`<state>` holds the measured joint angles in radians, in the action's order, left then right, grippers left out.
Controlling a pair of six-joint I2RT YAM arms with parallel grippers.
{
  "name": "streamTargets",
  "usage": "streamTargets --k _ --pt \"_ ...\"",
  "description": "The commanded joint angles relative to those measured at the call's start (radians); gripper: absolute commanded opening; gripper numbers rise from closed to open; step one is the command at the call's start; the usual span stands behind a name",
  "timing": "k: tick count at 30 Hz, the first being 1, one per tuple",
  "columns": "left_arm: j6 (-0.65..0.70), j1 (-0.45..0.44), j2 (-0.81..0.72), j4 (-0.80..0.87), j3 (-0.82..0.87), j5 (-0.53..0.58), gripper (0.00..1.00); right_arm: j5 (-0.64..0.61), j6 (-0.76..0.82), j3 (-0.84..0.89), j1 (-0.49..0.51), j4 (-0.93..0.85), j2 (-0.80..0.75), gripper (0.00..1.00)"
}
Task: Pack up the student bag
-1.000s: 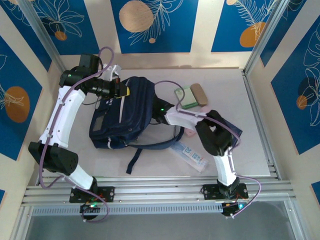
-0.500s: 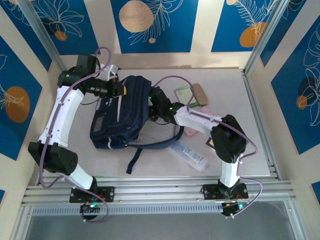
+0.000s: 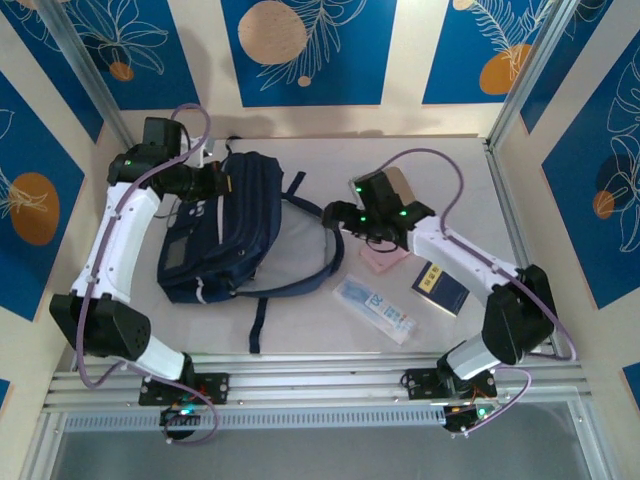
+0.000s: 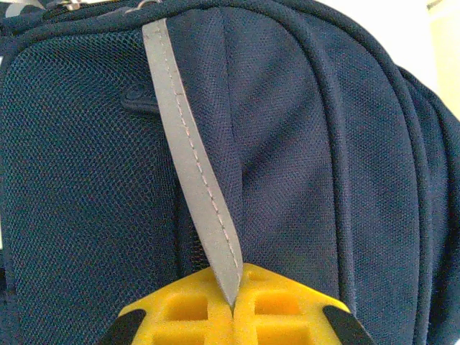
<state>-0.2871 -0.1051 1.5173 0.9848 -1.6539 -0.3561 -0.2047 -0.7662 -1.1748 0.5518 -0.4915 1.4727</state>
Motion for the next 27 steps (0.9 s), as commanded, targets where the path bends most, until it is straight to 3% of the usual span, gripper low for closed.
streamTargets --k 1,4,7,12,14,20,27 --pt "-0.026 0.031 -0.01 -0.103 0.017 0.175 0.0 -0.173 -0.041 0.045 -0.082 -0.212 -0.086 0.94" --pt "-0.047 0.035 0.036 -0.145 0.019 0.23 0.0 -0.211 -0.093 0.122 -0.216 -0.259 -0.156 0.98" --pt "-0.077 0.035 0.084 -0.211 0.036 0.112 0.0 -0.229 -0.134 0.143 -0.343 -0.299 -0.165 0.97" --pt "-0.153 0.033 0.098 -0.348 0.146 -0.024 0.0 -0.292 -0.147 0.093 -0.466 -0.364 -0.034 0.9" --pt "-0.183 0.032 0.098 -0.385 0.184 -0.056 0.0 -0.215 -0.108 0.102 -0.511 -0.322 0.01 0.84" --pt "-0.238 0.03 0.125 -0.435 0.22 -0.112 0.0 -0.083 -0.026 0.037 -0.557 -0.3 0.186 0.78" --pt "-0.262 0.03 0.132 -0.448 0.232 -0.12 0.0 -0.108 -0.051 0.01 -0.558 -0.308 0.334 0.74"
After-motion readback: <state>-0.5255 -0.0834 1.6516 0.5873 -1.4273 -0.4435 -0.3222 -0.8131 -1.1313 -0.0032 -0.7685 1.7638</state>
